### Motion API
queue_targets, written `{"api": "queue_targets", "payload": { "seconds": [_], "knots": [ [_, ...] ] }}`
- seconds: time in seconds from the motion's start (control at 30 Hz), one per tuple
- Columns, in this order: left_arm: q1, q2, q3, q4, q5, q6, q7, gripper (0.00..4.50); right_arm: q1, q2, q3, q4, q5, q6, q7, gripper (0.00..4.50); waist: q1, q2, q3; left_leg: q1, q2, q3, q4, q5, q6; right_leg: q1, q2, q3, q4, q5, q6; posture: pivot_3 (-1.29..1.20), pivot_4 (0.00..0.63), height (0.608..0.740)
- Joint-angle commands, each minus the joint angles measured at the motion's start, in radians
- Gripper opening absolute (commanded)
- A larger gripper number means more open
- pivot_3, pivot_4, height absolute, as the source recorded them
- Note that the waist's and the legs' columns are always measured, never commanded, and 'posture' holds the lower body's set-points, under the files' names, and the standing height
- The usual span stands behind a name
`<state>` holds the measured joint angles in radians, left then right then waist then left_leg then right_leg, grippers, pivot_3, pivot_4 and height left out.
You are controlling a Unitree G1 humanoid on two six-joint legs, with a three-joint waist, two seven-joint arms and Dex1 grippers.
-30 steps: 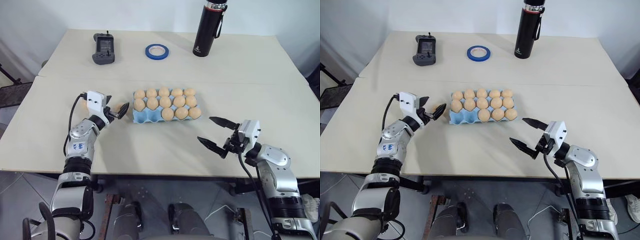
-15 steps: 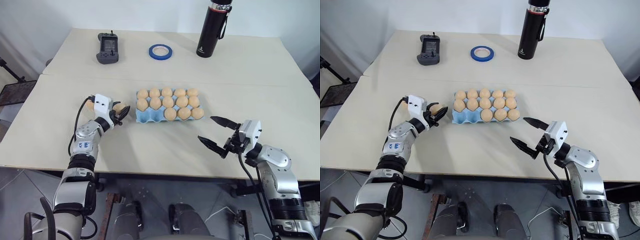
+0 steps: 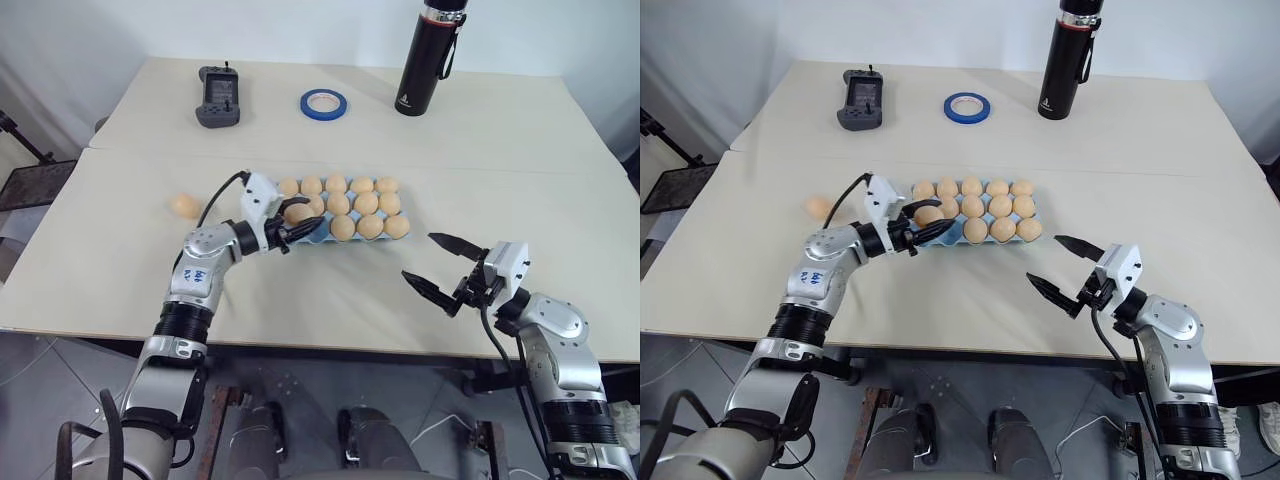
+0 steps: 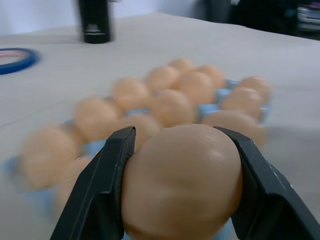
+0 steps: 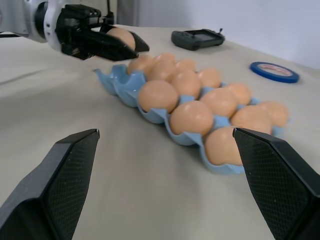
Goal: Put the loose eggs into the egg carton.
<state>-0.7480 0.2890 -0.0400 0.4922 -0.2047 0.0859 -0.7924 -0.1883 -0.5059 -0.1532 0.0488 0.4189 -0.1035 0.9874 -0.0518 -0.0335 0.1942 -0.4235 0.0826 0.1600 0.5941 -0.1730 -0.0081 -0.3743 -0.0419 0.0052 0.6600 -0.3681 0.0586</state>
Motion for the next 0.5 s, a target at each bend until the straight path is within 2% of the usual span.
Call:
{"api": "queue_targets", "payload": {
  "seconds": [0.03, 0.27, 0.3, 0.5],
  "knots": [
    [-0.046, -0.016, -0.016, 0.033, 0.015, -0.027, -0.021, 2.14, 0.002, -0.015, -0.033, -0.022, 0.006, -0.019, -0.019, 4.5, -0.003, 0.0, 0.0, 0.0, 0.0, 0.0, 0.0, 0.0, 0.0, 0.0, 0.0, 0.0, 0.0, 0.0, 0.0, 0.0, 0.15, 0.74],
    [-0.072, -0.03, -0.009, 0.12, 0.039, -0.075, 0.0, 4.31, 0.019, -0.005, -0.029, -0.051, 0.013, -0.02, -0.038, 4.5, -0.003, 0.0, 0.0, 0.0, 0.001, 0.0, 0.0, 0.002, 0.002, 0.0, 0.001, 0.0, 0.0, 0.0, 0.0, 0.0, 0.15, 0.74],
    [-0.07, -0.027, -0.004, 0.121, 0.041, -0.083, 0.007, 4.47, 0.022, -0.004, -0.028, -0.054, 0.014, -0.02, -0.04, 4.5, -0.002, 0.0, 0.0, 0.0, 0.001, 0.0, 0.0, 0.002, 0.002, 0.0, 0.001, 0.0, 0.0, 0.0, 0.0, 0.0, 0.15, 0.74],
    [-0.008, 0.033, 0.1, -0.004, -0.031, -0.105, 0.015, 4.47, 0.035, 0.0, -0.024, -0.05, 0.019, -0.031, -0.031, 4.5, -0.006, 0.0, 0.0, 0.0, 0.001, 0.0, 0.0, 0.001, 0.002, 0.0, 0.0, 0.0, 0.0, 0.0, 0.0, 0.0, 0.15, 0.74]
  ]
}}
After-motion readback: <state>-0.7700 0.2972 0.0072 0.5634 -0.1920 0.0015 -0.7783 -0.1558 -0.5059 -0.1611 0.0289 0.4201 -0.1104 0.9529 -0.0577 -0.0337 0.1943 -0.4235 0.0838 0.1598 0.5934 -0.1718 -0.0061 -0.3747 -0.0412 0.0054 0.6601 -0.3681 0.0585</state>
